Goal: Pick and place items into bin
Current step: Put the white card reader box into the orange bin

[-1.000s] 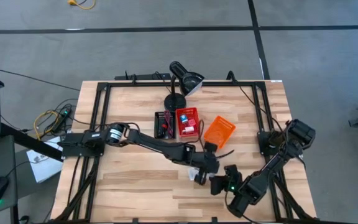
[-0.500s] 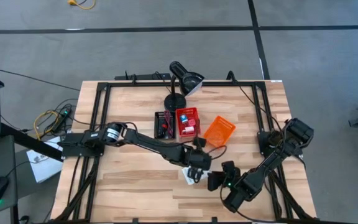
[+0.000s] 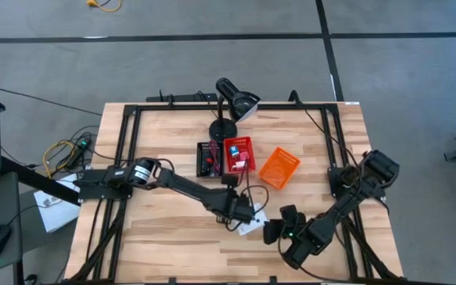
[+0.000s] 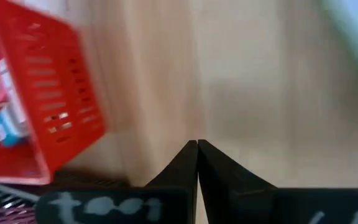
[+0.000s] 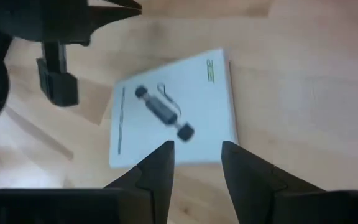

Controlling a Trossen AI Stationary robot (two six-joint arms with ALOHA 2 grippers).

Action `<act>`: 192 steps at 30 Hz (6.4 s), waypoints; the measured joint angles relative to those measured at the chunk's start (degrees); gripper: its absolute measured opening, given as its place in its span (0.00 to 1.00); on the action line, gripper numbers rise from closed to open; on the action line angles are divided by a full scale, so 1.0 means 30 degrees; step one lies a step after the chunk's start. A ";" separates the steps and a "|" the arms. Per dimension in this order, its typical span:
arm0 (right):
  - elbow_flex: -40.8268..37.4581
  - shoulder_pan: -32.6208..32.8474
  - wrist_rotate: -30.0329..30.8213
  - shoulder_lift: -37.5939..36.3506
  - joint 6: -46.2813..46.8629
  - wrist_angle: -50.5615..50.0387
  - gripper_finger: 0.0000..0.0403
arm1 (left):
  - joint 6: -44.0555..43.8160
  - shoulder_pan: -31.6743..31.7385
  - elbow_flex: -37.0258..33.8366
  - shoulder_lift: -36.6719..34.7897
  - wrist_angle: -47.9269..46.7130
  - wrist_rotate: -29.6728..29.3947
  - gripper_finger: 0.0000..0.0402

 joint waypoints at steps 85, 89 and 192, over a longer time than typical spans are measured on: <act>-0.3847 -0.0764 -0.1889 -0.0022 0.0347 0.5272 0.31 | -0.0494 -0.0809 -1.3847 -0.6750 2.0391 0.6877 0.00; -0.3854 -0.0809 -0.1910 -0.0022 0.0326 0.5290 0.31 | -0.0199 -0.0824 -1.3835 -0.6783 2.1215 0.6998 0.00; -0.3861 -1.4659 -0.8455 -0.8091 -2.1780 -0.1366 0.13 | -0.2808 -0.0970 -1.3835 -1.1322 1.4787 -0.0748 0.00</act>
